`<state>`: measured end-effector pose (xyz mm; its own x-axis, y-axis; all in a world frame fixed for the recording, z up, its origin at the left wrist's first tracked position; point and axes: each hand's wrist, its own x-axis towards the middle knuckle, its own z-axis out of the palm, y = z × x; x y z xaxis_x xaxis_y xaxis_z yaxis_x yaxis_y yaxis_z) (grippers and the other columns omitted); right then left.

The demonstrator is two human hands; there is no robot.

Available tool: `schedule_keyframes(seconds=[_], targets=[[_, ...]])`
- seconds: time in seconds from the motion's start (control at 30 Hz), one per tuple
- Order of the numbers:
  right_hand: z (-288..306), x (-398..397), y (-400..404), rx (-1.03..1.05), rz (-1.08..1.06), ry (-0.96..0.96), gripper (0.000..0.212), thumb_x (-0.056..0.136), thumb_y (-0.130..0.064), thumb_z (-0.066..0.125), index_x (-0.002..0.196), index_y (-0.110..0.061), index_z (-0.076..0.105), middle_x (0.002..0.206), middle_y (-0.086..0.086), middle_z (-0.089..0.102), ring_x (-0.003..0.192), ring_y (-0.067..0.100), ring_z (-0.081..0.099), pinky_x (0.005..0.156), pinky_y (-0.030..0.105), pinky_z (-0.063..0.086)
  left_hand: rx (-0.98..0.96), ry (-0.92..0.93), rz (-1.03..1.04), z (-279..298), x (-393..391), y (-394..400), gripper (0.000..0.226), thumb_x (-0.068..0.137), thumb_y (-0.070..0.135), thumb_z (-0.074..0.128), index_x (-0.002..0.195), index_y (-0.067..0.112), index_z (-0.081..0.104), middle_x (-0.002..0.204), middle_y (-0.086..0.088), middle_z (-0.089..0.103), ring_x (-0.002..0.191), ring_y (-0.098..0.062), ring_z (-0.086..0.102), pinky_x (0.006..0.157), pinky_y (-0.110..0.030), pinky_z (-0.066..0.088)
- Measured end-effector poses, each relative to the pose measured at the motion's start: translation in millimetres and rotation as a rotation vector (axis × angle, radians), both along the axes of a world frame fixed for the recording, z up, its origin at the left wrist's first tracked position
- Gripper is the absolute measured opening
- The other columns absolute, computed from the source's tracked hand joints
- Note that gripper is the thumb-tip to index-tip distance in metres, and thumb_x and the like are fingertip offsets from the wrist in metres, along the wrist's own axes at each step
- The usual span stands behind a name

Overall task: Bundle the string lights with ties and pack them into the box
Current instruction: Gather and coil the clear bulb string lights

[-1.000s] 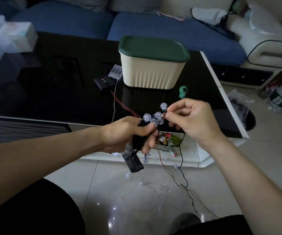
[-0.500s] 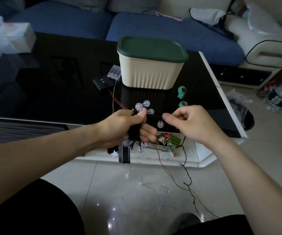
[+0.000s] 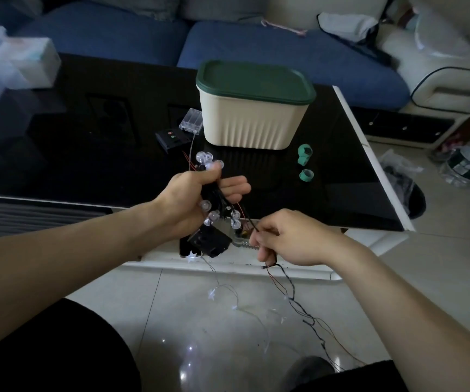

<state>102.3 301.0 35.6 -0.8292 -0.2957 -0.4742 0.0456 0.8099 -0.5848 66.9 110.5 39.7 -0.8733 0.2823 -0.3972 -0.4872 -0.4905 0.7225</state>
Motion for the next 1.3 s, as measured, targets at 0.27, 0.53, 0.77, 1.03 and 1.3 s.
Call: schedule_keyframes(seconds=[0.27, 0.53, 0.77, 1.03, 1.3], targets=[[6, 14, -26, 0.104, 0.181, 0.359, 0.039, 0.101, -0.03, 0.057, 0.063, -0.021, 0.063, 0.052, -0.006, 0.048, 0.049, 0.011, 0.045, 0.052, 0.027, 0.036, -0.178, 0.106, -0.111, -2, 7, 4, 0.014, 0.091, -0.013, 0.048, 0.095, -0.003, 0.058, 0.109, -0.022, 0.072, 0.099, -0.027, 0.072, 0.078, -0.029, 0.06], [15, 15, -21, -0.109, 0.003, 0.512, 0.012, 0.088, -0.021, 0.07, 0.082, -0.025, 0.078, 0.063, -0.009, 0.07, 0.056, 0.004, 0.065, 0.058, 0.026, 0.054, -0.362, 0.168, -0.451, -8, 17, 7, 0.027, 0.091, 0.018, 0.056, 0.087, -0.006, 0.068, 0.08, -0.024, 0.065, 0.07, -0.029, 0.062, 0.063, -0.031, 0.052], [24, 12, -12, -0.21, -0.081, 0.427, 0.013, 0.084, -0.03, 0.079, 0.075, -0.023, 0.073, 0.062, -0.012, 0.07, 0.058, -0.003, 0.065, 0.056, 0.011, 0.046, -0.51, 0.286, -0.532, -2, 18, 11, 0.05, 0.1, 0.033, 0.047, 0.08, -0.007, 0.068, 0.046, -0.014, 0.049, 0.038, -0.018, 0.044, 0.043, -0.024, 0.035], [28, -1, 29, -0.128, 0.031, 0.173, 0.014, 0.082, -0.035, 0.081, 0.086, -0.024, 0.073, 0.08, 0.001, 0.074, 0.074, 0.02, 0.069, 0.073, 0.039, 0.057, -0.631, 0.416, -0.491, -14, 13, 0, 0.05, 0.099, 0.042, 0.045, 0.069, 0.004, 0.059, 0.049, -0.011, 0.052, 0.035, -0.013, 0.041, 0.036, -0.022, 0.029], [15, -8, 27, -0.317, -0.105, 0.415, 0.012, 0.089, -0.033, 0.073, 0.079, -0.027, 0.071, 0.066, -0.009, 0.065, 0.063, 0.005, 0.06, 0.067, 0.03, 0.053, -0.514, 0.37, -0.486, -15, 14, 2, 0.038, 0.089, 0.036, 0.069, 0.064, 0.009, 0.058, 0.054, -0.012, 0.051, 0.053, -0.026, 0.046, 0.061, -0.037, 0.04]])
